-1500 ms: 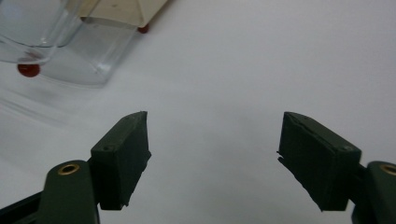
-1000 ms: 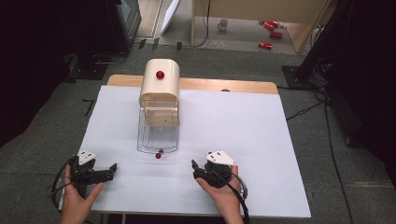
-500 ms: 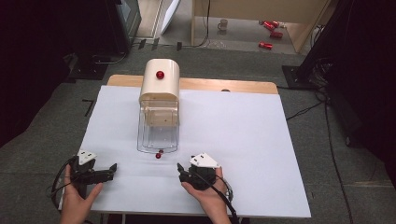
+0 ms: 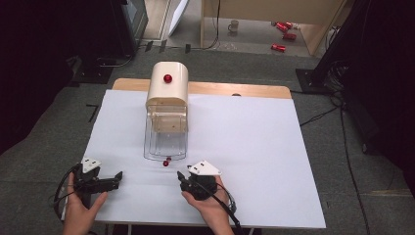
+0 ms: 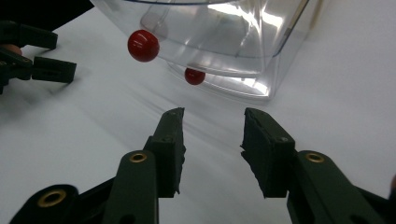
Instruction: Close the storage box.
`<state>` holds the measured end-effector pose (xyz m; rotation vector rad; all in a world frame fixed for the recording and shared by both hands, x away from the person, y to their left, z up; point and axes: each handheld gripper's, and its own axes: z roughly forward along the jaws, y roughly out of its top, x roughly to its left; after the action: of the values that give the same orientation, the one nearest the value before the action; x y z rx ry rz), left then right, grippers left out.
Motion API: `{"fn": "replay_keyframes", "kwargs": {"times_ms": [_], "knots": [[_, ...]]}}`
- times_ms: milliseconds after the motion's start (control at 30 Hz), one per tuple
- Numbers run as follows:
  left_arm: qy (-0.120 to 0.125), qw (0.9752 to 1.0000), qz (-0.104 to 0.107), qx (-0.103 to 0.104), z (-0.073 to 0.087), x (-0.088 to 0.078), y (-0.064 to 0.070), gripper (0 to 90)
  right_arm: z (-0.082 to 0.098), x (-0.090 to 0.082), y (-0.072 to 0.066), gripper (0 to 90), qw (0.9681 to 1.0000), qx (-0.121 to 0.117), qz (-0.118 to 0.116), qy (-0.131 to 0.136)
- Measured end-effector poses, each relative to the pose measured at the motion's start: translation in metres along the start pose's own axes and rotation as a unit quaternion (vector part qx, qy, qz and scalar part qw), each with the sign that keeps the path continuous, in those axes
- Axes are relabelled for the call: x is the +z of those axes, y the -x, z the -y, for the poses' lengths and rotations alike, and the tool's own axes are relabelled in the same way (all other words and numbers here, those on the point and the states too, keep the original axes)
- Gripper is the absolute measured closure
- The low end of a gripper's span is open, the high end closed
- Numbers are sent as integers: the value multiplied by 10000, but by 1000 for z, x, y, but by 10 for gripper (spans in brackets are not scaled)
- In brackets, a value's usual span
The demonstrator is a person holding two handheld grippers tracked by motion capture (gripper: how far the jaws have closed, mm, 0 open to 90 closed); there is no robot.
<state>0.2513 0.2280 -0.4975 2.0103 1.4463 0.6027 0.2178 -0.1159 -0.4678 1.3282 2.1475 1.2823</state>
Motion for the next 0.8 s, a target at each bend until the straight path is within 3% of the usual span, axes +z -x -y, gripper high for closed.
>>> {"fn": "replay_keyframes", "kwargs": {"times_ms": [267, 800], "knots": [[-4, 10000, 2, 5, 0, 0, 0, 0, -6, 4, -8, 669, 9996, -79, -257, -14], [-3, 10000, 2, 7, 0, 0, 0, 0, -11, 14, -22, 746, 9993, -117, -340, 127]]}}
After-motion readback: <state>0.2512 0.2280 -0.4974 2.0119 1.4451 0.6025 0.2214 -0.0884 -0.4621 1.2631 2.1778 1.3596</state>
